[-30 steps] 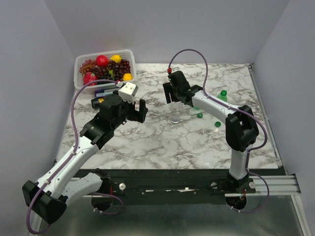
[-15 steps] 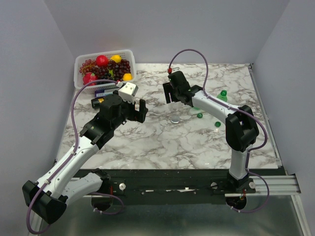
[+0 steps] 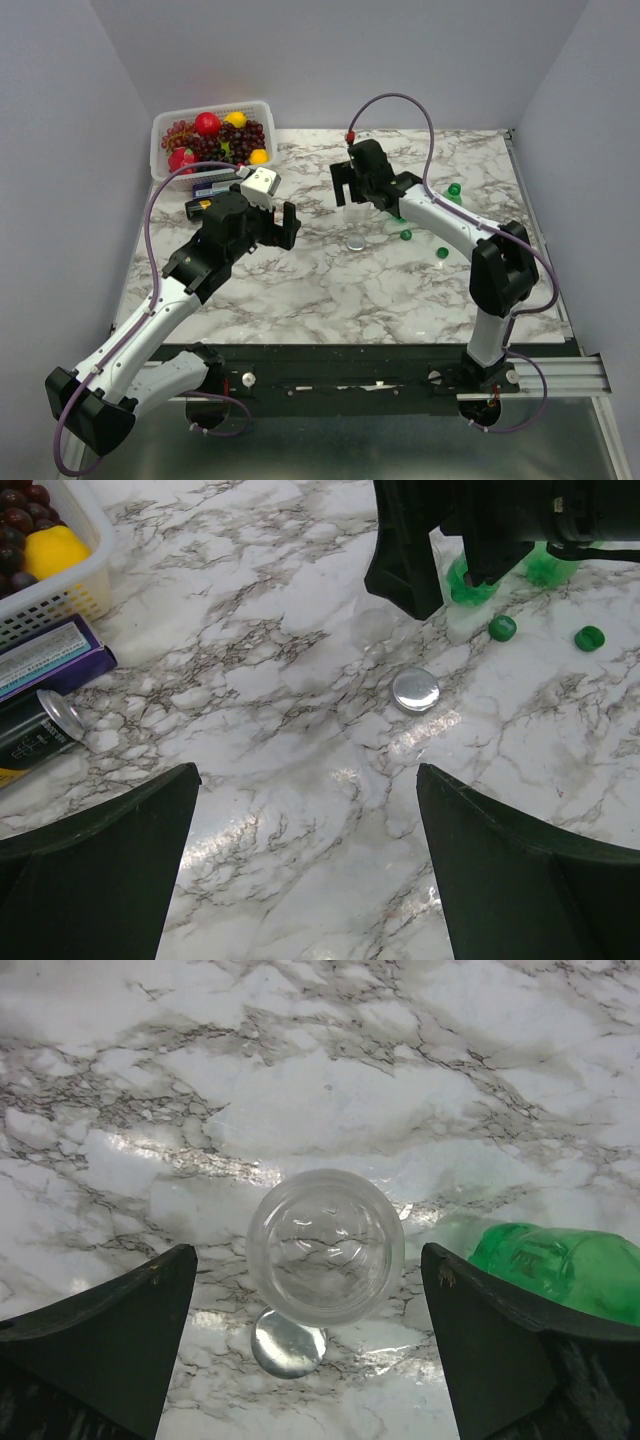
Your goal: Unscrew the bottle caps
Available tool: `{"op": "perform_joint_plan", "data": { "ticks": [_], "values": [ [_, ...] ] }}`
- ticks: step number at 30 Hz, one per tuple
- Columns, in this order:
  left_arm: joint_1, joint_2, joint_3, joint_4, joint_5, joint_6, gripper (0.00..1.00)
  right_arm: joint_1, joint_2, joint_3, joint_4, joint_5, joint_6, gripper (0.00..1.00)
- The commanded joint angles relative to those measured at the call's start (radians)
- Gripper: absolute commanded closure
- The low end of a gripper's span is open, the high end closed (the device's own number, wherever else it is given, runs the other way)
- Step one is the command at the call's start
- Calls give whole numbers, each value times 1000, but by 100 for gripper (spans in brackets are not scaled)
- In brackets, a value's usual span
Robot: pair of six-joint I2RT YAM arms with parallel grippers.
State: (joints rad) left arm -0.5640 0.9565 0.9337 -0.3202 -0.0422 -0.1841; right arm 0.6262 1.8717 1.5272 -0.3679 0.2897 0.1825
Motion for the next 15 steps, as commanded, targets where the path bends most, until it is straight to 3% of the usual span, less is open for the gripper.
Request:
{"op": "perform_joint_plan", "data": {
  "ticks": [1, 8, 15],
  "values": [
    [4, -15, 13, 12, 16, 0, 1, -5, -98, -22, 3, -15, 1, 0],
    [41, -15, 13, 9, -36, -35, 1, -25, -244, -94, 32, -113, 40, 0],
    [168, -38, 17, 4, -58, -52, 1, -159, -469, -249, 98, -247, 89, 0]
  ]
}}
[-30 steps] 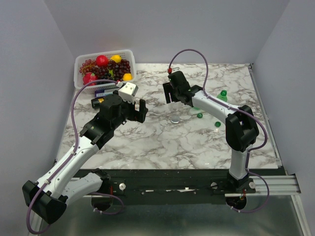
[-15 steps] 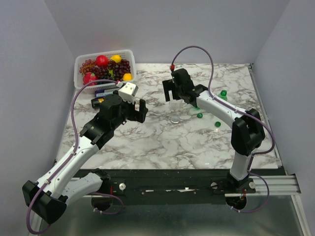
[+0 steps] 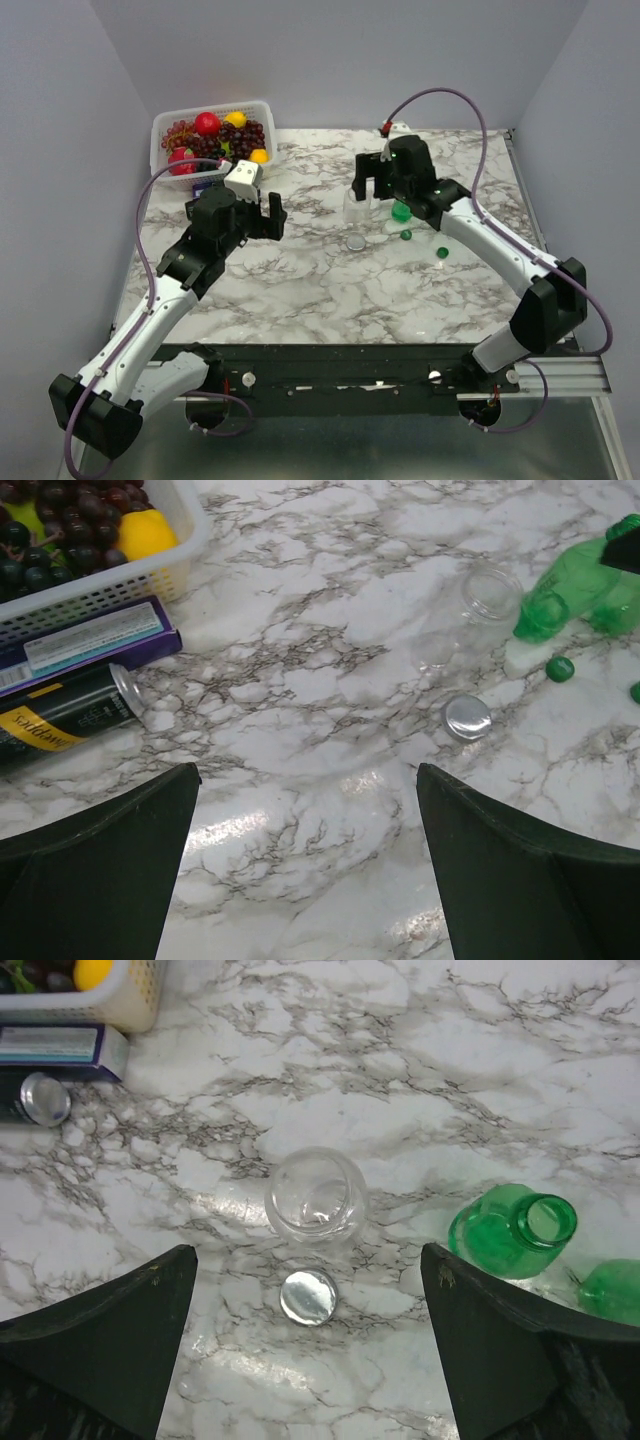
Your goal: Unscrew the bottle caps
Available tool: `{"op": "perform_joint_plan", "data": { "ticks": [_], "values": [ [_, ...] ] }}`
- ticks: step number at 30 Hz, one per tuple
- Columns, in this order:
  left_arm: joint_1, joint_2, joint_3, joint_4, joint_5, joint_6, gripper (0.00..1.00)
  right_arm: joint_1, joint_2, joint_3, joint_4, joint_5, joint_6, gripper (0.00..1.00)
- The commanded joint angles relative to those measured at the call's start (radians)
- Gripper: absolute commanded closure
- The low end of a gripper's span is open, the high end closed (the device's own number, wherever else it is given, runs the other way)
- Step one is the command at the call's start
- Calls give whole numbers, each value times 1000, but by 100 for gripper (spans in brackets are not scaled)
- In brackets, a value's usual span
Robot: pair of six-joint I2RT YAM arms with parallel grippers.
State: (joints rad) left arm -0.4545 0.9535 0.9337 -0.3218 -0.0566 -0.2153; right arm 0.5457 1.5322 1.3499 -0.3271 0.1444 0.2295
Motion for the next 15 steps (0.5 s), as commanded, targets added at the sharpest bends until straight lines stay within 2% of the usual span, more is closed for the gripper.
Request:
{"op": "perform_joint_plan", "data": {
  "ticks": [1, 6, 10, 15],
  "values": [
    [75, -45, 17, 9, -43, -25, 1, -96, -164, -118, 62, -111, 54, 0],
    [114, -87, 13, 13, -107, 5, 1, -199, -400, -288, 85, -95, 64, 0],
    [114, -127, 4, 32, -137, 40, 1, -217, -634, -417, 89, -40, 59, 0],
    [114, -147, -7, 53, -120, 40, 1, -220, -782, -527, 88, -23, 54, 0]
  ]
}}
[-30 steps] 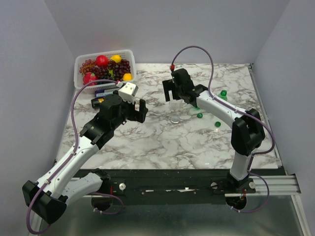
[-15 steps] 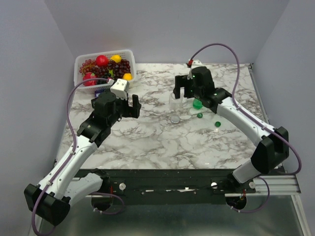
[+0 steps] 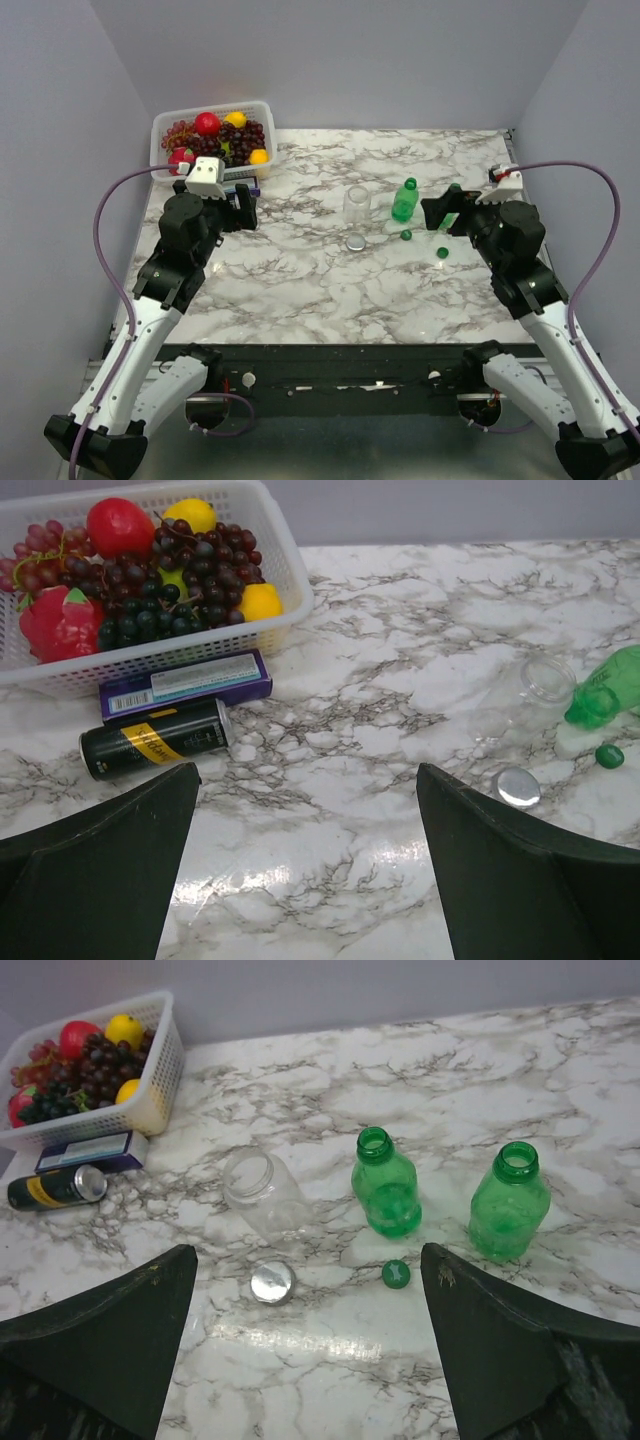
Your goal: Unscrew the bottle caps
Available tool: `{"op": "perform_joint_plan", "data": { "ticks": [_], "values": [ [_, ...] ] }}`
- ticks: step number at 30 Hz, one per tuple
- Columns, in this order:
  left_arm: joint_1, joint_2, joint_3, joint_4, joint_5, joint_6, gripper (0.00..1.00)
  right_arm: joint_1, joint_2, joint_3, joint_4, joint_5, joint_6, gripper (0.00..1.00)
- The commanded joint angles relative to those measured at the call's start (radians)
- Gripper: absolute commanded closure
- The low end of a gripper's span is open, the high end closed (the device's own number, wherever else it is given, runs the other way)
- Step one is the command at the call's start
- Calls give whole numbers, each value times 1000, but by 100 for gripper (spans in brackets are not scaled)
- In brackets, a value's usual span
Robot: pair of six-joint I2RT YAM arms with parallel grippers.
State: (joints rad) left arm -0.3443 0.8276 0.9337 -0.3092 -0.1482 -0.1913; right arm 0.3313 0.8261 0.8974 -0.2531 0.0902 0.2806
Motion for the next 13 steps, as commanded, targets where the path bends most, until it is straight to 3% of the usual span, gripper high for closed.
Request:
{"op": "perform_joint_plan", "data": {
  "ticks": [1, 13],
  "values": [
    [4, -22, -9, 48, -5, 16, 1, -6, -90, -86, 15, 37, -3, 0],
    [2, -31, -27, 71, 4, 13, 1, -5, -173, -118, -2, 77, -43, 0]
  ]
}}
